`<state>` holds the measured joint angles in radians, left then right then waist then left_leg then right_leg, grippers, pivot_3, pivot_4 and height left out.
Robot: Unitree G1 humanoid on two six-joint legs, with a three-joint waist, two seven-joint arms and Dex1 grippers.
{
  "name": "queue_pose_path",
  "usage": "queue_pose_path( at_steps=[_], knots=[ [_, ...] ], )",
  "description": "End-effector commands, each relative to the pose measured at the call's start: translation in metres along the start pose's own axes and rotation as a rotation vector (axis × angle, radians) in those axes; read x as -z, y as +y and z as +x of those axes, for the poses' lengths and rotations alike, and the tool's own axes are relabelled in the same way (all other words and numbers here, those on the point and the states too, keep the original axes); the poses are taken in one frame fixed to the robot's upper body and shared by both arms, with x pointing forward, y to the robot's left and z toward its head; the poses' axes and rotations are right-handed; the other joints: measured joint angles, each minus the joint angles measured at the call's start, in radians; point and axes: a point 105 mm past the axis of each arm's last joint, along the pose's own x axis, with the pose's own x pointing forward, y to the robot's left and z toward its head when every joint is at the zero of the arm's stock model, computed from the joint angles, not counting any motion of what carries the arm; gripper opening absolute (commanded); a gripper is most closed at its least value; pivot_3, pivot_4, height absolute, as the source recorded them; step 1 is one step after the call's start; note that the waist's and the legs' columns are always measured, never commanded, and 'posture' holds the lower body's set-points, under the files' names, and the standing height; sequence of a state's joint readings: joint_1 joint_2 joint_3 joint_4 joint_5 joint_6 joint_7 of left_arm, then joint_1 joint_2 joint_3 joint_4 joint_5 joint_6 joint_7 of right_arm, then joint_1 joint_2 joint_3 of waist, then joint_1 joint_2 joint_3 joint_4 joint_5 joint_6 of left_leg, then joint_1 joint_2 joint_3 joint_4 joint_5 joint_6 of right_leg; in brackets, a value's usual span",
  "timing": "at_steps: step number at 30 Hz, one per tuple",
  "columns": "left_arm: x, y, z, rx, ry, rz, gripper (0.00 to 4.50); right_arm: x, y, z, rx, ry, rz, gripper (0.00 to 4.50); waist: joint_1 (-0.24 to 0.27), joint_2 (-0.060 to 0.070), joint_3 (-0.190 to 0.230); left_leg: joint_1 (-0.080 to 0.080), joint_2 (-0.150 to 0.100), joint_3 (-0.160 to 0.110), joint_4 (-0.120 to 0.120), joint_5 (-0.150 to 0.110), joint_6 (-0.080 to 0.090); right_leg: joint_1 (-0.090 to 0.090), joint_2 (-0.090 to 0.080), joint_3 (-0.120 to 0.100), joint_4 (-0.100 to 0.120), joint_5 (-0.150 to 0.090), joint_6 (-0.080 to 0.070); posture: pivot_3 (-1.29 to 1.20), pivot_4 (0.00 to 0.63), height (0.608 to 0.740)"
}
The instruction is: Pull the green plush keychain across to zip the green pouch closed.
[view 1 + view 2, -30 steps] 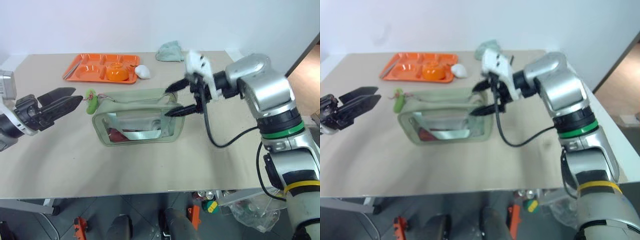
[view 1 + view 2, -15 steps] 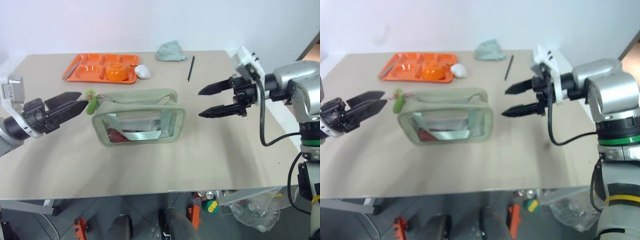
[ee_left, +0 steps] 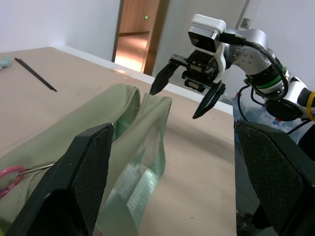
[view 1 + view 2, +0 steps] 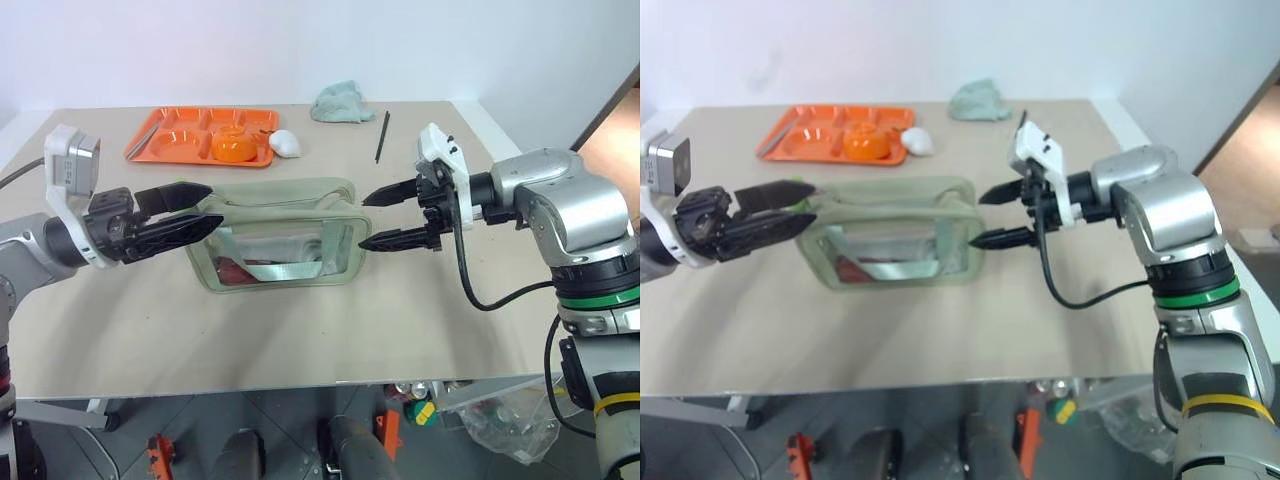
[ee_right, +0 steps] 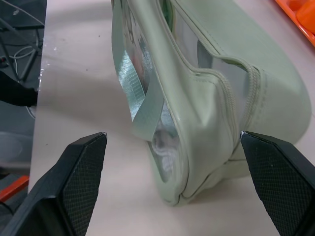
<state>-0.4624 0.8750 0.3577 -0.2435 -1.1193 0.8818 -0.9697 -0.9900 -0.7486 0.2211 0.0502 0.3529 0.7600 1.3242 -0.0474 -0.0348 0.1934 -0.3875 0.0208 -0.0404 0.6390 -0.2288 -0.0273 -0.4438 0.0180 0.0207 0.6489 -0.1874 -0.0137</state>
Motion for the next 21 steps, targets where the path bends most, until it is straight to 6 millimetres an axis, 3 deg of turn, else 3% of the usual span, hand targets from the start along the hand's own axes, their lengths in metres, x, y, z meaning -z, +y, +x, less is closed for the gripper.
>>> queue_pose_path(
  at_steps=[1,8,13,16,18,21],
  knots=[
    [-0.007,-0.008,0.004,0.037,-0.001,0.039,4.04,-0.008,0.002,-0.001,0.01,-0.026,-0.043,3.95,0.0,0.0,0.0,0.0,0.0,0.0,0.0,0.0,0.0,0.0,0.0,0.0,0.0,0.0,0.0,0.0,0.15,0.74],
    [-0.008,-0.007,0.0,0.02,-0.016,0.03,4.04,-0.008,0.007,0.001,-0.015,-0.041,-0.051,1.64,0.0,0.0,0.0,0.0,0.0,0.0,0.0,0.0,0.0,0.0,0.0,0.0,0.0,0.0,0.0,0.0,0.15,0.74],
    [-0.031,0.01,-0.014,-0.083,-0.164,0.026,4.04,-0.008,0.01,0.002,-0.032,-0.046,-0.055,0.06,0.0,0.0,0.0,0.0,0.0,0.0,0.0,0.0,0.0,0.0,0.0,0.0,0.0,0.0,0.0,0.0,0.15,0.74],
    [-0.045,0.034,-0.033,-0.228,-0.275,0.021,4.04,-0.008,0.012,0.003,-0.048,-0.049,-0.061,0.06,0.0,0.0,0.0,0.0,0.0,-0.001,0.0,0.0,0.0,0.0,0.001,-0.001,0.0,0.0,0.0,0.0,0.15,0.74],
    [-0.037,0.054,-0.044,-0.363,-0.243,-0.003,4.04,-0.008,0.014,0.004,-0.056,-0.051,-0.063,0.06,0.0,0.0,0.0,0.0,0.001,-0.001,0.0,0.0,0.0,0.0,0.001,-0.001,0.0,0.0,0.0,0.0,0.15,0.74],
    [-0.017,0.065,-0.055,-0.456,-0.147,0.014,4.04,-0.007,0.012,0.007,-0.052,-0.048,-0.046,0.06,-0.001,0.0,0.0,0.001,0.001,-0.001,0.0,0.0,0.0,0.0,0.001,0.0,0.0,0.0,0.0,0.0,0.15,0.74]
  ],
)
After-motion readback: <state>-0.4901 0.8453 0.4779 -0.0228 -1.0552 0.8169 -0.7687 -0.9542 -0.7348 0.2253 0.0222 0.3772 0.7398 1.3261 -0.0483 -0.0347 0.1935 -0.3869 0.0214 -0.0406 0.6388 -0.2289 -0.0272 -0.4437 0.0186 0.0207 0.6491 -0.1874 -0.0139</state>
